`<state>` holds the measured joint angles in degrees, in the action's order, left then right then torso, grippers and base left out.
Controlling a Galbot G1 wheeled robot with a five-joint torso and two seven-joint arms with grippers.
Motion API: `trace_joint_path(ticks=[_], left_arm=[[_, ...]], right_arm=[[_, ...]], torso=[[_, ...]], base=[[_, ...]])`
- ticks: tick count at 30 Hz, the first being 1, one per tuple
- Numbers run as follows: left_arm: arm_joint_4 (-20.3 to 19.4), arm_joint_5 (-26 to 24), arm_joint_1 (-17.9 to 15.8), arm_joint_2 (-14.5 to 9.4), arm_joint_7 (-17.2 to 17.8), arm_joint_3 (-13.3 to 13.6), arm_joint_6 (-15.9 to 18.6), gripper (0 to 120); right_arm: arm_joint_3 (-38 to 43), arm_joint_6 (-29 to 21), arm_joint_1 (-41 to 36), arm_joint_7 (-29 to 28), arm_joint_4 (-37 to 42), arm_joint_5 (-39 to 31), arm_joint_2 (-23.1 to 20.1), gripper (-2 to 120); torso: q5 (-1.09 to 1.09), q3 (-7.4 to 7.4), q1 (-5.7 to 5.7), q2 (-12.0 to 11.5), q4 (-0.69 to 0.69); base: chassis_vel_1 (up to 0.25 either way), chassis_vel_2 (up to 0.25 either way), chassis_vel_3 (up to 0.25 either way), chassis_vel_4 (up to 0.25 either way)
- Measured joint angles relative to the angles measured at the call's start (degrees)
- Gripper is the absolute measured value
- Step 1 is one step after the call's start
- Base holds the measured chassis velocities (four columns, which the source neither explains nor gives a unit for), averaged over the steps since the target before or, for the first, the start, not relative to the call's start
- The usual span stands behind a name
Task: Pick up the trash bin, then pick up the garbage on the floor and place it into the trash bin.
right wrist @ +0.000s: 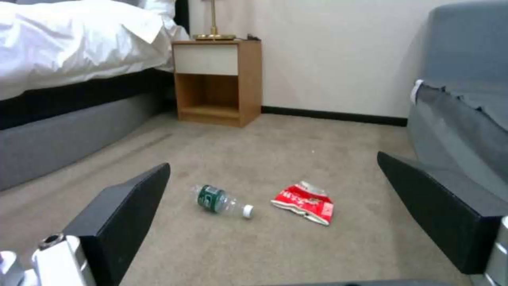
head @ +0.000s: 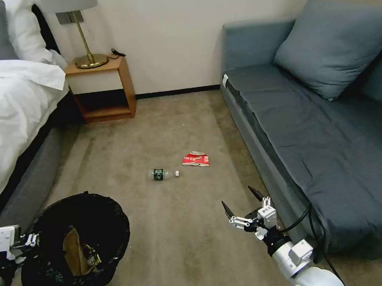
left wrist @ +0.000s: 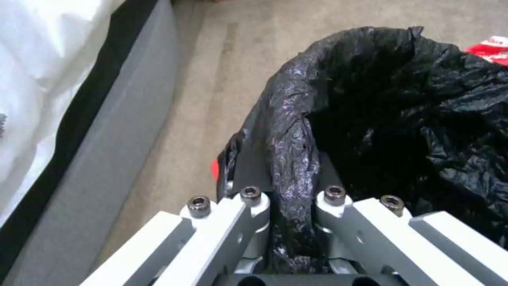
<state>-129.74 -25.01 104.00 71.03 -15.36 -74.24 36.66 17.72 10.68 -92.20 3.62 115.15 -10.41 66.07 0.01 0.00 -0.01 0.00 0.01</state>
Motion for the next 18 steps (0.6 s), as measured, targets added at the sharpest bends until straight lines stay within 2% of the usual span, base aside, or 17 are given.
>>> trace_joint_path(ticks=[10, 18], left_arm=[[0.4, 0.0, -0.2, 0.0, 0.0, 0.1, 0.0, 5], [0.9, 0.1, -0.1, -0.1, -0.1, -0.1, -0.1, 5]], right_arm=[[-1.7, 0.5, 0.9, 1.0, -1.3, -0.2, 0.3, 100], [-2.8, 0.2, 2.3, 2.1, -1.8, -0.4, 0.3, 100]], torso=[[-0.01, 0.0, 0.0, 0.0, 0.0], [-0.01, 0.01, 0.01, 0.0, -0.01]], base=[[0.0, 0.0, 0.0, 0.0], [-0.062, 0.057, 0.071, -0.061]])
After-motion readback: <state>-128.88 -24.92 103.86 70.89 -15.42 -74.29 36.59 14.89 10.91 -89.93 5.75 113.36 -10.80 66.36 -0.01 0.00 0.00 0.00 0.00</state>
